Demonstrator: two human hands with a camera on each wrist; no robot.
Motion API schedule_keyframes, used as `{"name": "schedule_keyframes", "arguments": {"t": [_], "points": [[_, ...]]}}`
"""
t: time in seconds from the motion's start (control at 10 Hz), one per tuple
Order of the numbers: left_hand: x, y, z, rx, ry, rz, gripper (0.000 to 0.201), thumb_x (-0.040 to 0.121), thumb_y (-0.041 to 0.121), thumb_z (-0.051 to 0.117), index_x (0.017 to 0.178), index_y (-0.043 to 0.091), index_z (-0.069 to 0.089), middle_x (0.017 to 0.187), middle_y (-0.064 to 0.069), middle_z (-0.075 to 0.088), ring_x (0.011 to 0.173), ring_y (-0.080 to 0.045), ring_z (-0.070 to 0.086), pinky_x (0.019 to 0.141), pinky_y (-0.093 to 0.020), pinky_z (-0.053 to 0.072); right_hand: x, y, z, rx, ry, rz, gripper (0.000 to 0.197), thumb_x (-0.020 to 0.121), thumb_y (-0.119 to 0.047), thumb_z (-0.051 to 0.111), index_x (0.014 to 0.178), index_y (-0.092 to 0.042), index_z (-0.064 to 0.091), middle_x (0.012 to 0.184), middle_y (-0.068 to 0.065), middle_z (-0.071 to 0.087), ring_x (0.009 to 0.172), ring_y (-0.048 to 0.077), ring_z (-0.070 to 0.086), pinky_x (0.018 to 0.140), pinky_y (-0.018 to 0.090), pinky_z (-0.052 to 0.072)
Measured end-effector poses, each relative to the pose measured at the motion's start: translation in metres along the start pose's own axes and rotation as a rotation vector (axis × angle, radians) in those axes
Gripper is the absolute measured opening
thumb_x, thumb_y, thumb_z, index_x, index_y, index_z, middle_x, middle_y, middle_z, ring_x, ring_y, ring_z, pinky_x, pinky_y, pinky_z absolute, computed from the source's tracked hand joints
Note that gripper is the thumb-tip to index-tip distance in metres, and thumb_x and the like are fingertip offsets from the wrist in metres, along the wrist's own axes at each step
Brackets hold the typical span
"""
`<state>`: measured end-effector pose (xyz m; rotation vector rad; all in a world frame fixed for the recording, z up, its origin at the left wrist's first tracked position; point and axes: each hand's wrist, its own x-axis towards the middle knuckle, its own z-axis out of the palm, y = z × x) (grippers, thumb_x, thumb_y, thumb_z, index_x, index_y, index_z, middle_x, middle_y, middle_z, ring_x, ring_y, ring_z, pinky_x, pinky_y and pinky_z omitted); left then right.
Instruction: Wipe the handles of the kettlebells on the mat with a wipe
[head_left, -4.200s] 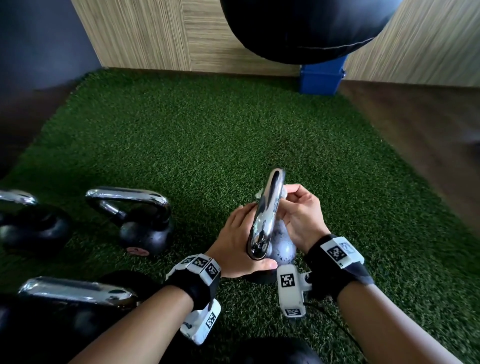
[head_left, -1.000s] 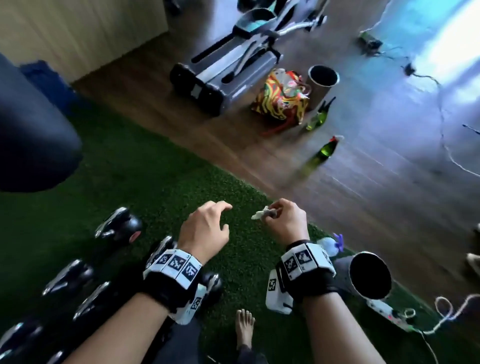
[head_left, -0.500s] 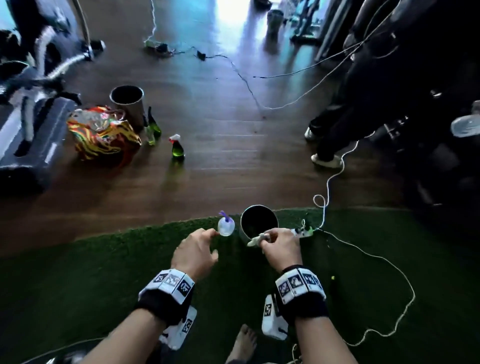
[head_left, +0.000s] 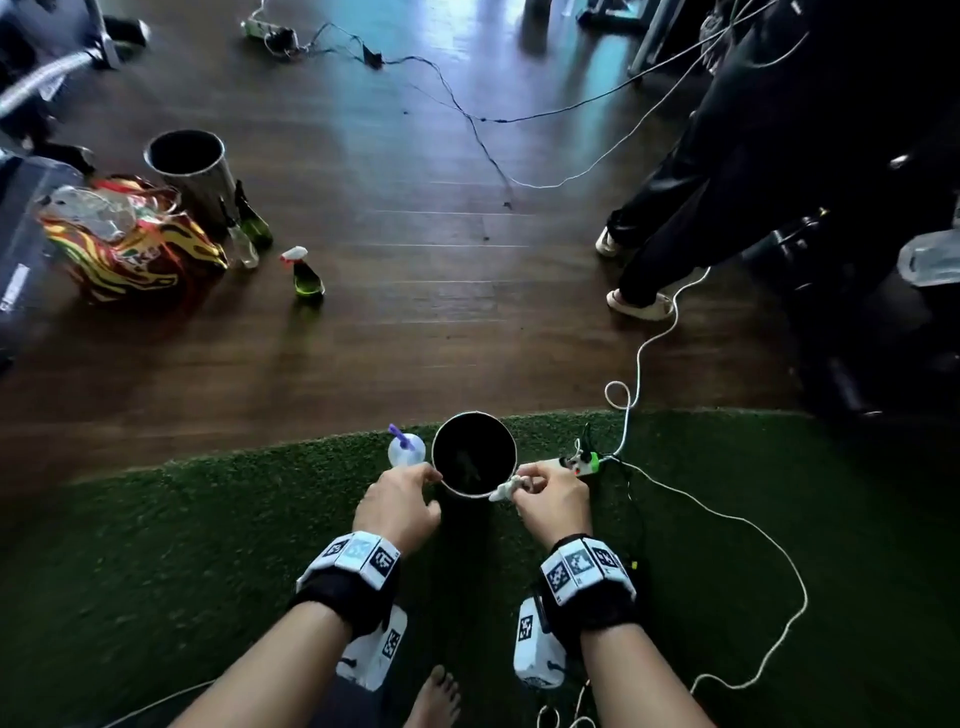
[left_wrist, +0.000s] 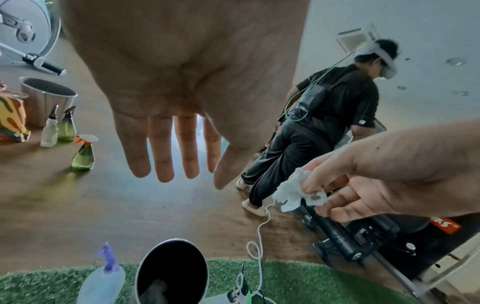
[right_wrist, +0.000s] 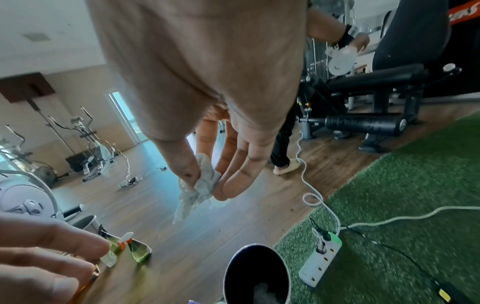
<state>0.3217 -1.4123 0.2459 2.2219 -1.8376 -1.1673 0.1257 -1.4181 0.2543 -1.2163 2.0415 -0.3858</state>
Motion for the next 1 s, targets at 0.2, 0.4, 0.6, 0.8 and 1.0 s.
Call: {"name": "schedule_keyframes", "arguments": {"t": [0.2, 0.4, 0.6, 0.8, 1.0], "points": [[0.127, -0.018, 0.041, 0.007, -0.086, -0.064, 0.036, 0.087, 0.026, 0.064, 0.121, 0.034, 0.069, 0.119, 0.002, 0.072, 0.112, -0.024, 0.068, 0.094, -0.036, 0.055, 0.122, 0.023, 0.058, 0.067, -0.035, 0.173, 0.01, 0.076, -0.015, 0.076, 0.077, -0.024, 0.072, 0.072, -0.003, 0.07, 0.077, 0.015, 0.069, 0.073, 0.018, 0.047], [0.265, -0.052, 0.107, 0.027, -0.168, -0.069, 0.033, 0.09, 0.022, 0.062, 0.121, 0.028, 0.069, 0.118, 0.001, 0.074, 0.111, -0.026, 0.068, 0.094, -0.037, 0.056, 0.241, 0.073, 0.154, 0.063, -0.052, 0.316, 0.01, 0.075, -0.016, 0.08, 0.083, -0.017, 0.076, 0.073, -0.002, 0.07, 0.077, 0.014, 0.068, 0.071, 0.017, 0.043], [0.349, -0.087, 0.178, 0.032, -0.245, -0.102, 0.033, 0.09, 0.019, 0.064, 0.122, 0.025, 0.069, 0.115, 0.001, 0.075, 0.11, -0.026, 0.069, 0.092, -0.036, 0.055, 0.309, 0.123, 0.236, -0.01, -0.127, 0.404, 0.017, 0.071, -0.02, 0.082, 0.086, -0.015, 0.077, 0.089, 0.005, 0.076, 0.088, 0.023, 0.071, 0.077, 0.024, 0.052], [0.391, -0.105, 0.213, 0.017, -0.303, -0.135, 0.036, 0.093, 0.02, 0.065, 0.128, 0.024, 0.066, 0.124, 0.0, 0.072, 0.114, -0.025, 0.068, 0.096, -0.036, 0.054, 0.355, 0.151, 0.274, -0.105, -0.256, 0.378, 0.044, 0.079, -0.018, 0.078, 0.122, -0.013, 0.071, 0.123, 0.007, 0.07, 0.116, 0.024, 0.064, 0.1, 0.027, 0.046], [0.402, -0.095, 0.207, 0.001, -0.276, -0.154, 0.036, 0.094, 0.02, 0.064, 0.13, 0.024, 0.064, 0.126, -0.001, 0.07, 0.115, -0.025, 0.067, 0.098, -0.04, 0.055, 0.375, 0.152, 0.273, -0.173, -0.305, 0.339, 0.034, 0.08, -0.013, 0.071, 0.113, -0.019, 0.074, 0.105, 0.006, 0.074, 0.105, 0.024, 0.068, 0.095, 0.026, 0.05]]}}
